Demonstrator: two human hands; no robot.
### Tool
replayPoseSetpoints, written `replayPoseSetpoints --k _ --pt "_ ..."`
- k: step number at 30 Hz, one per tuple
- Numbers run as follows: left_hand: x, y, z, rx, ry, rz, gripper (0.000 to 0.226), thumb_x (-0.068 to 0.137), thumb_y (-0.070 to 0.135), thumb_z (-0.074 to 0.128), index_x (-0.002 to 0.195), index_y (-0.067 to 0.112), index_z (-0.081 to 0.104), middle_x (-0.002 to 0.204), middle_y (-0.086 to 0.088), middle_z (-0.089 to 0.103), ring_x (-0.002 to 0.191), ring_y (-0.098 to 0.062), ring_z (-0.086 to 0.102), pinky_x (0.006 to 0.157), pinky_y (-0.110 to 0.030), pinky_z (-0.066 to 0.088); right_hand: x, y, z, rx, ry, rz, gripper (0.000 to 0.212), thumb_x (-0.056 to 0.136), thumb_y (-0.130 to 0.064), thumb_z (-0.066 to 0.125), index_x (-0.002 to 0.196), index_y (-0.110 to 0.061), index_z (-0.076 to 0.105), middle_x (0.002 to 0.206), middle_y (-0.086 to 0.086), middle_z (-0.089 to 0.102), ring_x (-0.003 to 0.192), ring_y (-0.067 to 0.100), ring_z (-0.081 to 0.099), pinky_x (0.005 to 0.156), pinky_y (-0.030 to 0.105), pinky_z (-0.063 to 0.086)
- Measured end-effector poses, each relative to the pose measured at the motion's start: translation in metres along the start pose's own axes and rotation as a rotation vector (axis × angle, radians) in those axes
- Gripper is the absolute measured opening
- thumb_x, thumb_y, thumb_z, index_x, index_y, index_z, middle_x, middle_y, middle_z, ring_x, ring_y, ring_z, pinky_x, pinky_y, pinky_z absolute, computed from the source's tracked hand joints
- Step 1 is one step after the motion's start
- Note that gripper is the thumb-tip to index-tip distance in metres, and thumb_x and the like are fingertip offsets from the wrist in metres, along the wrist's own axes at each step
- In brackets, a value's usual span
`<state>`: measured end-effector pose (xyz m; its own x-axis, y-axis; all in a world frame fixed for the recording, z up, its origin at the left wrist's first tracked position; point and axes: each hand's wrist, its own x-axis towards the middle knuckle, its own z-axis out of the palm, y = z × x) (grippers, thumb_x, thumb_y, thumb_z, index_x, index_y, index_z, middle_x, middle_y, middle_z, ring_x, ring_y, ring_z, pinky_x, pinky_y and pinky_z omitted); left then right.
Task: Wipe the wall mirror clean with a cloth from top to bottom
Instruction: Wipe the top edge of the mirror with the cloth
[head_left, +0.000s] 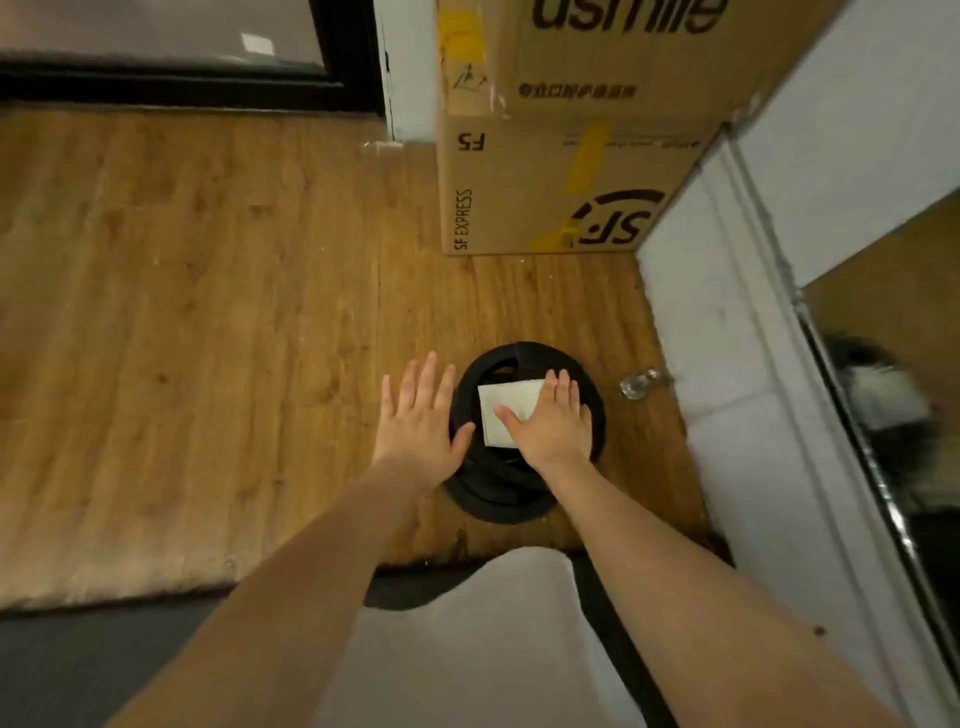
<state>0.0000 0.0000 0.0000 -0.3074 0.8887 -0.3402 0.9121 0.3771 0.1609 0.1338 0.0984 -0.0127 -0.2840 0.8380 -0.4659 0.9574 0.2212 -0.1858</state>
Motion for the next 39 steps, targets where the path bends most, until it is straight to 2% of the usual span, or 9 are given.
replayPoseSetpoints --k 5,9,15,19,21,25,35,37,39 --pt "0.045 -0.002 0.042 0.056 -0.020 0.008 0.072 0.101 0.052 0.021 0.154 0.016 -0.012 0.161 -0.009 -0.019 0.148 -0.029 -0.016 0.116 -0.052 -0.012 0.040 0.006 0.060 -0.016 -0.025 0.036 0.104 0.089 -0.074 0.032 0.152 -0.007 -0.016 0.160 0.011 -0.020 0.148 0.024 -0.019 0.119 0.044 -0.005" --pt "0.057 0.010 0.051 -0.035 -0.013 -0.006 0.070 0.102 0.050 0.022 0.154 0.016 -0.010 0.161 -0.007 -0.018 0.148 -0.028 -0.016 0.116 -0.052 -0.012 0.055 0.008 0.084 -0.006 -0.028 0.034 0.104 0.089 -0.074 0.030 0.150 -0.005 -0.020 0.159 0.014 -0.024 0.145 0.026 -0.025 0.117 0.049 -0.010" --pt "0.040 0.014 0.054 0.029 -0.074 0.028 0.069 0.102 0.049 0.021 0.154 0.018 -0.011 0.161 -0.007 -0.018 0.148 -0.028 -0.015 0.115 -0.053 -0.012 0.050 0.005 0.085 -0.088 0.073 -0.018 0.062 0.106 -0.036 0.022 0.154 -0.007 -0.003 0.162 0.014 -0.010 0.149 0.025 -0.013 0.120 0.048 0.000" --pt "0.048 0.016 0.020 0.008 -0.041 -0.013 0.068 0.103 0.048 0.021 0.154 0.017 -0.011 0.161 -0.007 -0.019 0.148 -0.028 -0.015 0.115 -0.053 -0.011 0.043 0.013 0.051 -0.005 0.072 -0.127 0.057 0.102 -0.014 0.040 0.153 -0.010 0.016 0.162 0.010 0.012 0.149 0.021 0.010 0.121 0.034 0.014" --pt "0.038 0.021 -0.004 0.038 -0.063 0.001 0.068 0.103 0.048 0.020 0.154 0.017 -0.013 0.161 -0.008 -0.020 0.148 -0.028 -0.016 0.115 -0.055 -0.011 0.029 0.016 0.019 -0.007 0.101 -0.198 0.056 0.102 -0.012 0.039 0.153 -0.009 0.016 0.162 0.010 0.011 0.149 0.021 0.012 0.120 0.032 0.014" --pt "0.004 0.042 -0.095 0.096 -0.073 0.073 0.068 0.102 0.047 0.019 0.154 0.017 -0.013 0.161 -0.008 -0.019 0.148 -0.029 -0.015 0.116 -0.055 -0.009 -0.016 0.004 -0.087 -0.105 0.155 -0.280 0.061 0.102 -0.010 0.035 0.154 -0.007 0.003 0.163 0.012 -0.002 0.150 0.022 -0.002 0.119 0.031 -0.002" --pt "-0.064 0.127 -0.457 -0.143 0.247 0.187 0.069 0.102 0.048 0.027 0.155 0.018 -0.004 0.163 -0.005 -0.010 0.149 -0.024 -0.011 0.118 -0.046 -0.009 -0.152 -0.064 -0.438 -0.068 0.476 -0.265 0.055 0.102 -0.008 0.033 0.153 -0.004 0.014 0.162 0.011 0.011 0.150 0.020 0.010 0.120 0.031 0.004" --pt "-0.078 0.137 -0.524 -0.152 0.309 0.224 0.069 0.101 0.048 0.027 0.155 0.018 -0.004 0.163 -0.006 -0.010 0.149 -0.024 -0.012 0.118 -0.046 -0.009 -0.177 -0.077 -0.496 -0.018 0.593 -0.256 0.054 0.099 -0.004 0.042 0.150 0.000 0.023 0.158 0.015 0.022 0.147 0.025 0.021 0.120 0.036 0.015" --pt "-0.091 0.147 -0.586 -0.095 0.367 0.298 0.068 0.102 0.048 0.026 0.155 0.019 -0.005 0.162 -0.007 -0.011 0.149 -0.025 -0.012 0.117 -0.047 -0.010 -0.198 -0.084 -0.550 0.041 0.788 -0.301 0.055 0.084 0.007 0.063 0.136 0.009 0.045 0.142 0.025 0.047 0.131 0.035 0.049 0.108 0.047 0.039"
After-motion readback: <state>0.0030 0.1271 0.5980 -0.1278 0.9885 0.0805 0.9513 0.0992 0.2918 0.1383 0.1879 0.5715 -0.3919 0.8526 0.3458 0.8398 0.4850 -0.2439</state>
